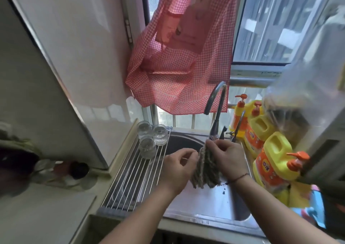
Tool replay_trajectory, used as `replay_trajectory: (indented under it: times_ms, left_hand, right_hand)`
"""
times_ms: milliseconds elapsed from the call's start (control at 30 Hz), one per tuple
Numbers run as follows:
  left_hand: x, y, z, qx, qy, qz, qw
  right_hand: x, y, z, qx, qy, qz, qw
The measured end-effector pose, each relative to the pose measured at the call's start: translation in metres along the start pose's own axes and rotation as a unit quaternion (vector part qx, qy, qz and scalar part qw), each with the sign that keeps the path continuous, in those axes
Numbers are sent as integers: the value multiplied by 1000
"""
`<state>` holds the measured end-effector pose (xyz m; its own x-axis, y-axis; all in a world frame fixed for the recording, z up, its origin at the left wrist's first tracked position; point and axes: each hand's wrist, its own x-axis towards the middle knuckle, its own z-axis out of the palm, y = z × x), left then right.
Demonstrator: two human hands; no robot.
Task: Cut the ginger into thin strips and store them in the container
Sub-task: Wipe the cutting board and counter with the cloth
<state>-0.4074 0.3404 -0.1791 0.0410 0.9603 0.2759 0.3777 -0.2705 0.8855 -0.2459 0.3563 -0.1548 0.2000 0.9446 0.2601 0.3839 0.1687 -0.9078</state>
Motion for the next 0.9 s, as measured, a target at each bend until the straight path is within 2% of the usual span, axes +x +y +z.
replay_trajectory:
  times_ms: [67, 133, 267, 367, 467, 567, 700, 767, 800, 867, 900]
  left_hand:
    - [-2, 3, 1, 56, -31, 25, 998]
    - [0, 0, 4, 85, -30, 26, 996]
    - [10, -4, -1, -31, -54, -57, 996]
    - [21, -2, -7, 0, -51, -62, 997]
    - [31, 3, -15, -18, -24, -73, 997]
    - [36, -2, -28, -11, -47, -71, 996]
    - [40, -13, -39, -42, -64, -102, 992]
    - [44, -18, -41, -49, -59, -108, 991]
    - [45, -23, -40, -14, -51, -99, 994]
    - [40, -30, -36, 144, -5, -60, 988]
    - [35, -34, -33, 197, 34, -12, 980]
  right_hand:
    - [-3, -2, 6, -13, -15, -5, 1000]
    - [-4, -2, 9, -45, -27, -13, 999]
    - [2, 8, 3, -45, -43, 3, 998]
    - [-1, 13, 5, -78, -86, -30, 993]
    - [-2, 17, 6, -82, -178, -33, 980]
    - [3, 17, -3, -53, -307, 9, 950]
    - [9, 17, -8, -81, -376, 72, 920]
    - [9, 14, -8, -18, -384, 128, 914]
    - [9, 14, -8, 69, -383, 174, 905]
    - [12, 11, -7, 263, -349, 274, 857]
    - [14, 9, -5, 323, -330, 311, 831]
